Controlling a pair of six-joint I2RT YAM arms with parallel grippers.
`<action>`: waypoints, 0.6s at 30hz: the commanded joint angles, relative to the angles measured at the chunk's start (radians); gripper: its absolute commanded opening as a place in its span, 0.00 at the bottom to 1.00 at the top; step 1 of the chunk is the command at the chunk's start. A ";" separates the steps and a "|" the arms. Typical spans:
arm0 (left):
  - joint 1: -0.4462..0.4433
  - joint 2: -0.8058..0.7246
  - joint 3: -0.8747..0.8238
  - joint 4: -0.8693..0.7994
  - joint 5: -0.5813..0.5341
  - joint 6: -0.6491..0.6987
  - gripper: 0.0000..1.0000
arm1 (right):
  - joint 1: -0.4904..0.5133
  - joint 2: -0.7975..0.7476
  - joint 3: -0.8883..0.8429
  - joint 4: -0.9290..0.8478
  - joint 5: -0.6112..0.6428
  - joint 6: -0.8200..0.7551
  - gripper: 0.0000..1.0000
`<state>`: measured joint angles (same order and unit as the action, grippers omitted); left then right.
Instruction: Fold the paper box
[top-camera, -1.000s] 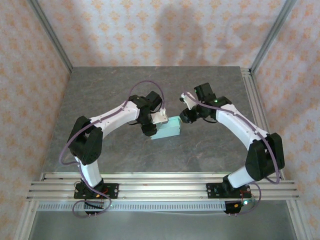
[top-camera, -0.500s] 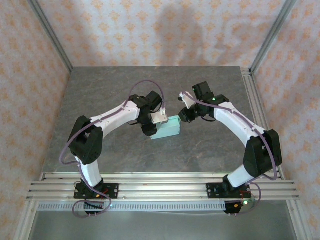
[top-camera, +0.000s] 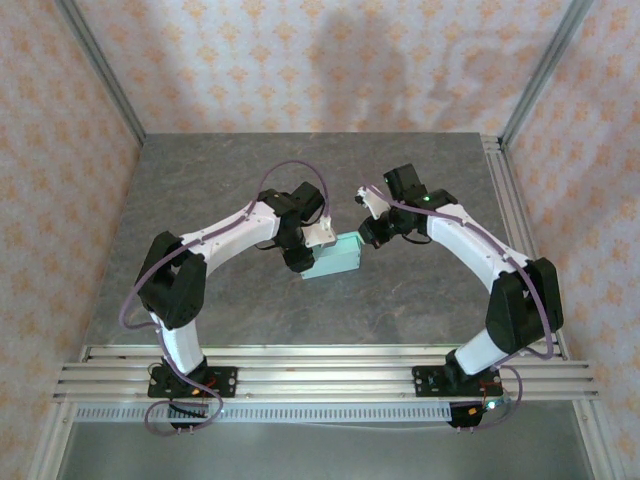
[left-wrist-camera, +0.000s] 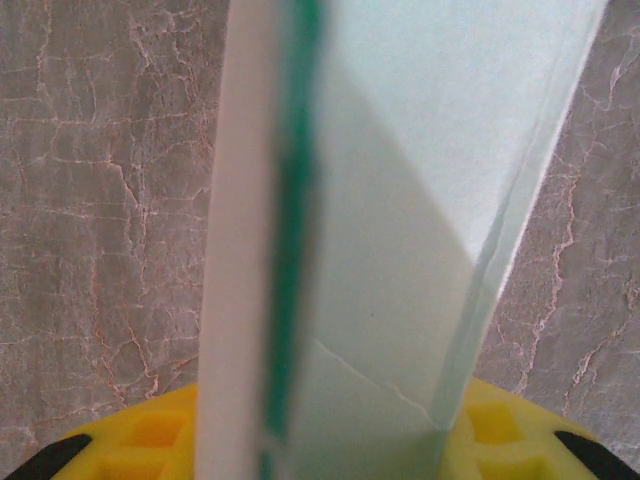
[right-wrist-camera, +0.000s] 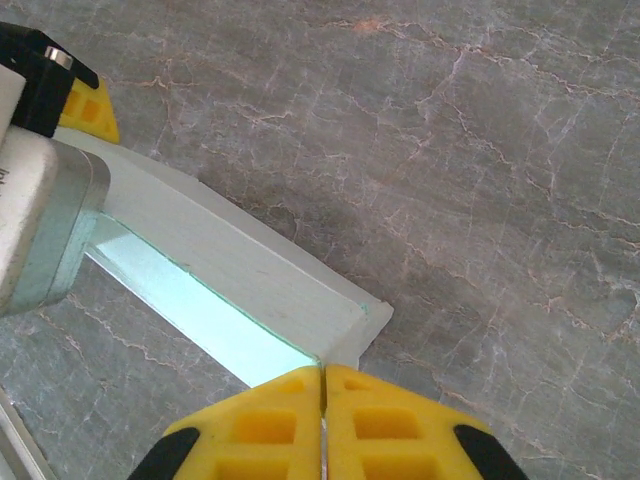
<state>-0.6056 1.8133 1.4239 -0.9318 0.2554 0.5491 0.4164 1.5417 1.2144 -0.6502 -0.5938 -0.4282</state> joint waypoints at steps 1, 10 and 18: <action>0.007 0.025 0.014 -0.034 0.021 -0.008 0.35 | 0.007 0.023 0.036 -0.032 0.015 -0.017 0.05; 0.006 0.011 0.013 -0.006 0.012 -0.065 0.42 | 0.016 -0.027 0.017 0.013 0.071 0.067 0.00; 0.004 0.014 0.022 -0.001 0.027 -0.103 0.42 | 0.016 -0.089 -0.039 0.105 0.122 0.349 0.00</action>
<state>-0.6022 1.8172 1.4265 -0.9188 0.2821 0.4786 0.4316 1.5085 1.1976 -0.5953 -0.5156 -0.2256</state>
